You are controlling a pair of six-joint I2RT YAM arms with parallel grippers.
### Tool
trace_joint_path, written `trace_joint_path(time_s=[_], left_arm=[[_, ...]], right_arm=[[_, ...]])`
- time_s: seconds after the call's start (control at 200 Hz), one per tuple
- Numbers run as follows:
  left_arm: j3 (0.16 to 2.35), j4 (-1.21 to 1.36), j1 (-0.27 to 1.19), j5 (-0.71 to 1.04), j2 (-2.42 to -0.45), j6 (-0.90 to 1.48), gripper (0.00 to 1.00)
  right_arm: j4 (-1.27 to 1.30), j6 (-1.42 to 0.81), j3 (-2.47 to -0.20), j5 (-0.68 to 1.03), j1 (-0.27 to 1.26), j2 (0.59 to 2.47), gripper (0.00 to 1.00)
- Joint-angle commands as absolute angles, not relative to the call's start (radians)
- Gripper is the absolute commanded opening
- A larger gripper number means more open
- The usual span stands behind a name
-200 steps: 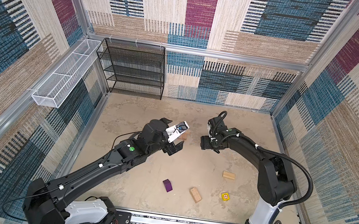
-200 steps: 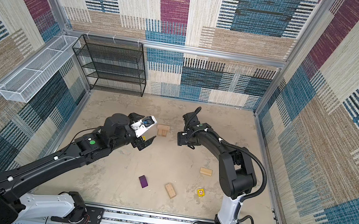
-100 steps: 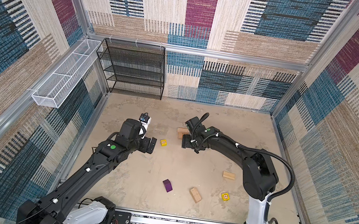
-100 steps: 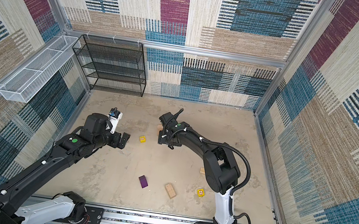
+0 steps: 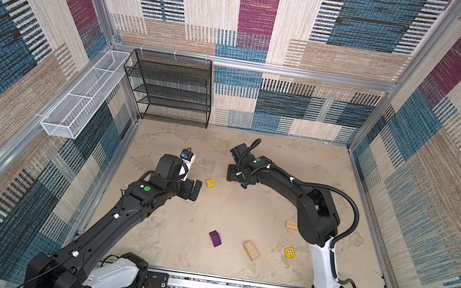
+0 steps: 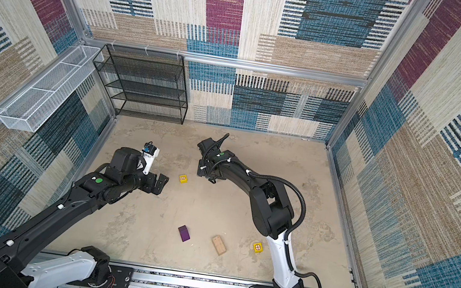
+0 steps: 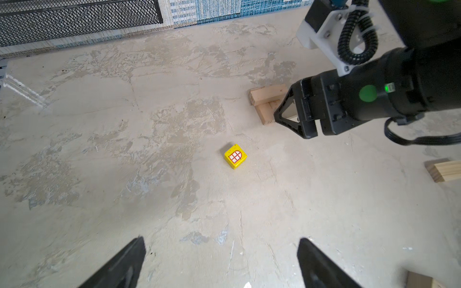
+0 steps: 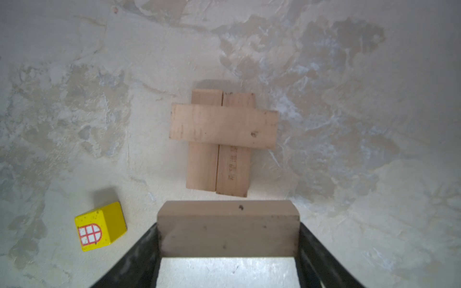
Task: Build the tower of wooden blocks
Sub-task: 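Carry the held block toward the stack while the left gripper draws back, then lower the held block beside the crosswise top block with the right gripper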
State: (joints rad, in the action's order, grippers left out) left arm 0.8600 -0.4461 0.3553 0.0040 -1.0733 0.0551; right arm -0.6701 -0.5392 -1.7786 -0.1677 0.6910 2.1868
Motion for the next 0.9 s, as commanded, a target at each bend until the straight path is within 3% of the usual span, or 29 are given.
trace_joint_path(time_s=[0.0, 0.891], left_arm=[[0.862, -0.445, 0.354, 0.019, -1.071, 0.042, 1.0], [0.864, -0.459, 0.353, 0.0, -1.044, 0.015, 1.0]], right_arm=[[-0.669, -0.536, -1.798, -0.191, 0.693, 2.197, 0.58], [-0.71, -0.514, -1.911, -0.189, 0.695, 2.293, 0.59]])
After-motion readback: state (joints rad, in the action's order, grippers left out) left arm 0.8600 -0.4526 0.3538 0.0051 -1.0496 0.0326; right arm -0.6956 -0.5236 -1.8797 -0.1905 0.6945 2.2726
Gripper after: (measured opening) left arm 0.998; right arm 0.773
